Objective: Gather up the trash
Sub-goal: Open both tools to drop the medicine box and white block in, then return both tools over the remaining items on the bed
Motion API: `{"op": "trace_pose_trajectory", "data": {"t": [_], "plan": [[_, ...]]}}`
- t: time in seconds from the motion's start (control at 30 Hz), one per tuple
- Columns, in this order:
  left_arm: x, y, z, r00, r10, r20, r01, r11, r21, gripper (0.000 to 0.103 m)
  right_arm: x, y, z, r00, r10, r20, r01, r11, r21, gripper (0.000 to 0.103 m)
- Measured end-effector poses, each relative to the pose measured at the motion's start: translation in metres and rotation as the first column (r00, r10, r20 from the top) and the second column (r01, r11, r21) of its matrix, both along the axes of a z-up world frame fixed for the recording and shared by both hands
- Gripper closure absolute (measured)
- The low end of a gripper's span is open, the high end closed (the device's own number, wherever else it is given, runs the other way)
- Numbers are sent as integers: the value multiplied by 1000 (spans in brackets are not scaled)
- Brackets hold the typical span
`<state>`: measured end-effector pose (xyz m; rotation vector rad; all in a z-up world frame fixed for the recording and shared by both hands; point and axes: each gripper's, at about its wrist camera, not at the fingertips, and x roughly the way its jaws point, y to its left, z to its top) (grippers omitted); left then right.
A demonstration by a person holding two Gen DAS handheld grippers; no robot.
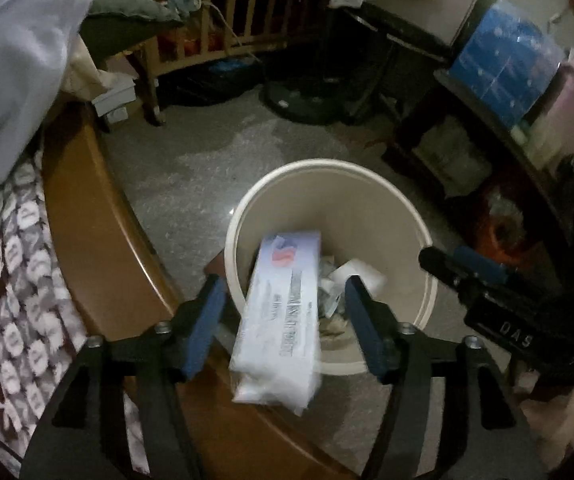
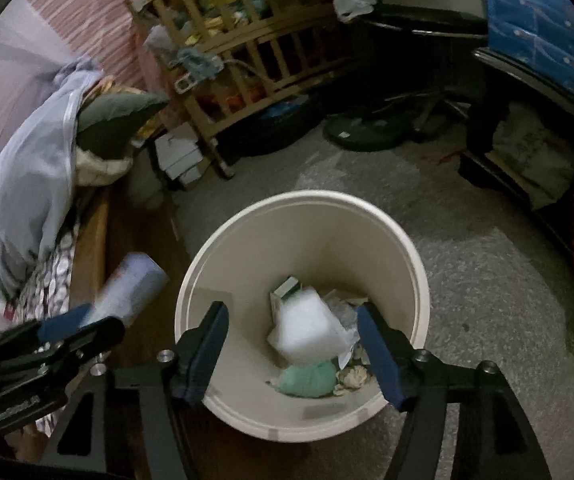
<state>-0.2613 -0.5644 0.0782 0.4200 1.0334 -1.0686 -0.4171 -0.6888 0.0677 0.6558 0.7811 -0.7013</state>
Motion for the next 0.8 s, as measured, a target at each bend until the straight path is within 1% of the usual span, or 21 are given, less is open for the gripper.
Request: {"op": "trace_pose_trajectory", "data": {"t": [0.07,0.17,0.2,0.33,0.4,0.5,0.6,0.7,0.77,0.8], "plan": [[3,4,2,1000,9,1,-9,1000,2,40,1,3,0,1000,13,-2,-13,1000,10,38],[11,15,7,999,34,-6,-34,999,1,40,6,13,-4,998,50,-45,-49,999,23,37],[13,22,10,999,49,5,-49,999,-1,40,7,16,-5,997,60,-53,-59,998,26,37],[23,55,20,990,101,95,-103,995,8,40,13,34,-4,994,98,-55,-96,995,29,37],[29,74,24,979,132,155,-137,990,23,40,21,46,-1,991,124,-53,-123,992,27,37],[41,105,27,965,172,198,-182,983,33,40,34,61,6,987,154,-46,-153,988,20,37],[56,141,26,949,224,220,-239,970,40,40,54,82,12,979,203,-30,-202,979,17,37],[72,179,24,929,289,232,-307,951,46,40,76,107,20,964,264,-27,-263,965,11,36],[84,206,23,916,328,232,-347,937,47,40,94,126,25,950,312,-21,-312,950,4,34],[93,224,22,904,357,235,-378,925,49,40,102,134,28,943,333,-20,-333,943,1,33]]}}
